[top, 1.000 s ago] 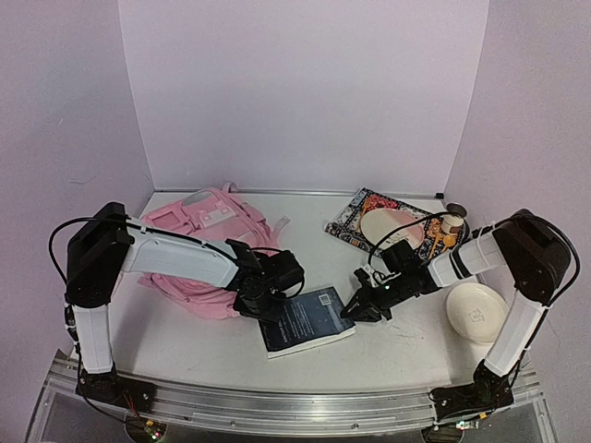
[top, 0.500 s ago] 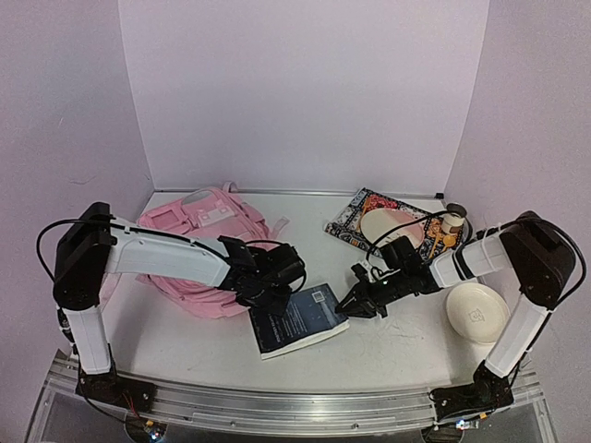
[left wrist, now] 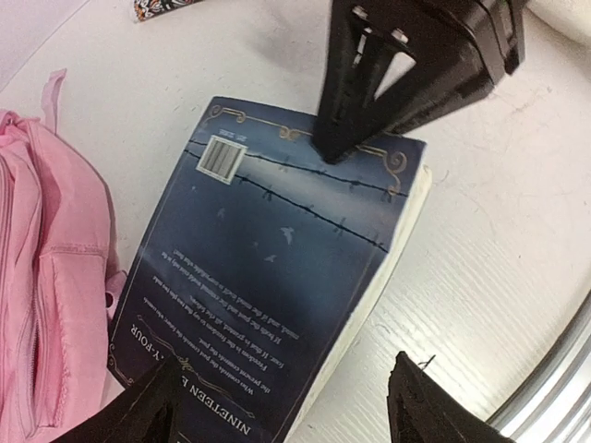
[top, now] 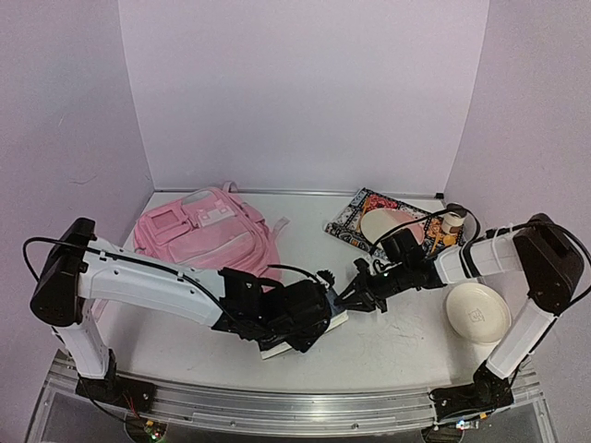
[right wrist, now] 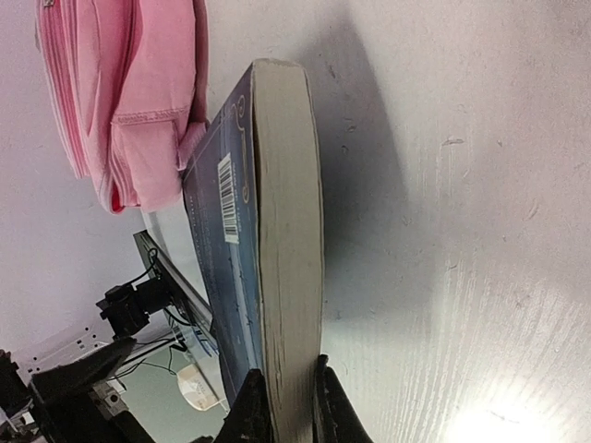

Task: Pack the student bag
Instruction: Pick up the book from the center of the board, then pass from the right arm to the left

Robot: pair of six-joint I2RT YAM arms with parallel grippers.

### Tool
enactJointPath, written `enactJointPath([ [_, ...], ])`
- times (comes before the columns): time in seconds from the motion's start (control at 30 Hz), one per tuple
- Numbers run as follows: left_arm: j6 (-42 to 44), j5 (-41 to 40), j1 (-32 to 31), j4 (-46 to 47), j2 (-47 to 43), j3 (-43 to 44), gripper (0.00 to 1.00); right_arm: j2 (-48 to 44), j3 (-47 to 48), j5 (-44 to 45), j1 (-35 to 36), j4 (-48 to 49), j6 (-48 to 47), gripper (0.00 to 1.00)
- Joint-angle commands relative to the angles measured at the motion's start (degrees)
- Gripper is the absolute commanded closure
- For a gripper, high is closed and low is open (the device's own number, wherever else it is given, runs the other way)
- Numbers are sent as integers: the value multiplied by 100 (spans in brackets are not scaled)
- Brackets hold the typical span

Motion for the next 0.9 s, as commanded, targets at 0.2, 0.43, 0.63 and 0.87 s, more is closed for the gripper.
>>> enactJointPath([
  [0.2,882,-1069,-467,204,986,804,19,-491,385,130,20,-198,195,100],
  [0.43,791,-1977,-516,113,1543,1027,17,-532,414,174,38,-207,306,100],
  [0.63,480,-2262,-524,19,1907,1074,18,-532,468,222,72,-204,405,100],
  [0.87,229,-2458,-584,-92,1894,1121,34,-558,508,331,91,-207,498,100],
])
